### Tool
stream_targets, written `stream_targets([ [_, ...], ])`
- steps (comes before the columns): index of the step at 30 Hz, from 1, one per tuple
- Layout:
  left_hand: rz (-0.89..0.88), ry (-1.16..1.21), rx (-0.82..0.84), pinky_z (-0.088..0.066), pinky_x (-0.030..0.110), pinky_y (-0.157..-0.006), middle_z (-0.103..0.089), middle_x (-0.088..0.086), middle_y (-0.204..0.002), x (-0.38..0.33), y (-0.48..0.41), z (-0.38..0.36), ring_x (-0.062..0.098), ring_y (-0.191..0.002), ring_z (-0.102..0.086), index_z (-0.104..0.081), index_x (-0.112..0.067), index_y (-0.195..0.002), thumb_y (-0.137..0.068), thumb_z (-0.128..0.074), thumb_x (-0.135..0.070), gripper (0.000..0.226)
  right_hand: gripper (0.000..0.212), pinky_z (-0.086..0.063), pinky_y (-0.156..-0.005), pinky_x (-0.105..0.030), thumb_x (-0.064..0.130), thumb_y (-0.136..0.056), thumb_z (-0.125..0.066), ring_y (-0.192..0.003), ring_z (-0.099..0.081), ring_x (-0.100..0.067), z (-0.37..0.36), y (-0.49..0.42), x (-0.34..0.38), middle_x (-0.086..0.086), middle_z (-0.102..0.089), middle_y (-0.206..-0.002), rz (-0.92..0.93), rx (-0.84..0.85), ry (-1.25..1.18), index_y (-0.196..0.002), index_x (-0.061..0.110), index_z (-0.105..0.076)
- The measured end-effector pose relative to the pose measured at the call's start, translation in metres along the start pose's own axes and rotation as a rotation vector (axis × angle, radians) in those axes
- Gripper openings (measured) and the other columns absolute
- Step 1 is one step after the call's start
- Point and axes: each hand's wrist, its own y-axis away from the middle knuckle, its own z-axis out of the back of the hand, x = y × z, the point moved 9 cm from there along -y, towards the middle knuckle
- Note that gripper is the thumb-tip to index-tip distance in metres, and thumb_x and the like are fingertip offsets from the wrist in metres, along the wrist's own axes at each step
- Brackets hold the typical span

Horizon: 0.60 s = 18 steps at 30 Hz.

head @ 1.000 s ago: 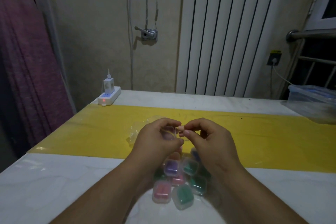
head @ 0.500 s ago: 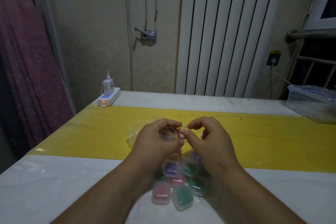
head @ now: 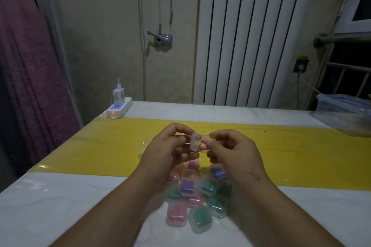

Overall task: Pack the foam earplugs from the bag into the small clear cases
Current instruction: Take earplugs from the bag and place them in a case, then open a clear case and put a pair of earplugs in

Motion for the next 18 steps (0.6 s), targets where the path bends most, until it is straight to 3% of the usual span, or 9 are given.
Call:
stream_targets([
  [3, -0.054, -0.050, 0.010, -0.059, 0.042, -0.076, -0.071, 0.017, -0.098, -0.004, 0.002, -0.002, 0.030, -0.085, -0.069, -0.066, -0.010, -0.094, -0.087, -0.064, 0.000, 0.013, 0.013, -0.056, -0.058, -0.027, 0.013, -0.081, -0.077, -0.061, -0.067, -0.014, -0.002, 0.001, -0.002, -0.003, -0.072, -0.069, -0.029, 0.011, -0.038, -0.092, 0.014, -0.069],
  [5, -0.071, -0.071, -0.002, -0.059, 0.036, -0.069, -0.072, 0.012, -0.093, -0.004, 0.004, -0.002, 0.023, -0.079, -0.068, -0.068, -0.011, -0.095, -0.071, -0.078, -0.013, 0.026, 0.011, -0.054, -0.058, -0.028, 0.012, -0.082, -0.077, -0.062, -0.066, -0.014, -0.005, 0.003, -0.003, -0.002, -0.072, -0.070, -0.052, 0.036, -0.077, -0.091, 0.014, -0.071],
  [7, -0.070, -0.065, -0.024, -0.059, 0.034, -0.066, -0.071, 0.011, -0.089, -0.006, 0.004, -0.003, 0.022, -0.076, -0.067, -0.067, -0.009, -0.096, -0.070, -0.079, -0.010, 0.029, 0.004, -0.052, -0.059, -0.031, 0.012, -0.086, -0.070, -0.062, -0.064, -0.017, -0.009, 0.006, -0.004, -0.006, -0.071, -0.071, -0.091, 0.063, -0.161, -0.088, 0.013, -0.073],
  [10, -0.081, -0.063, -0.080, -0.057, 0.030, -0.062, -0.068, 0.014, -0.087, -0.008, 0.004, 0.002, 0.017, -0.070, -0.065, -0.065, -0.005, -0.097, -0.074, -0.077, 0.002, 0.026, 0.024, -0.053, -0.058, -0.030, 0.012, -0.095, -0.051, -0.065, -0.061, -0.021, -0.011, 0.008, -0.005, -0.012, -0.069, -0.074, -0.144, 0.077, -0.259, -0.087, 0.008, -0.074],
  [14, -0.144, -0.205, -0.076, -0.059, 0.035, -0.072, -0.071, 0.010, -0.094, -0.010, 0.002, 0.006, 0.020, -0.079, -0.067, -0.067, -0.011, -0.098, -0.076, -0.078, -0.002, 0.026, 0.015, -0.052, -0.058, -0.024, 0.031, -0.088, -0.069, -0.068, -0.069, -0.013, -0.015, 0.009, -0.002, -0.002, -0.075, -0.078, -0.091, 0.126, -0.081, -0.086, 0.016, -0.073],
  [18, -0.179, -0.291, -0.098, -0.058, 0.027, -0.072, -0.073, -0.001, -0.093, -0.011, -0.001, 0.009, 0.017, -0.088, -0.068, -0.068, -0.017, -0.096, -0.082, -0.070, 0.001, 0.023, 0.012, -0.055, -0.061, -0.027, 0.021, -0.080, -0.078, -0.070, -0.070, -0.015, -0.002, 0.000, 0.001, -0.003, -0.075, -0.077, -0.032, 0.036, -0.023, -0.089, 0.014, -0.072],
])
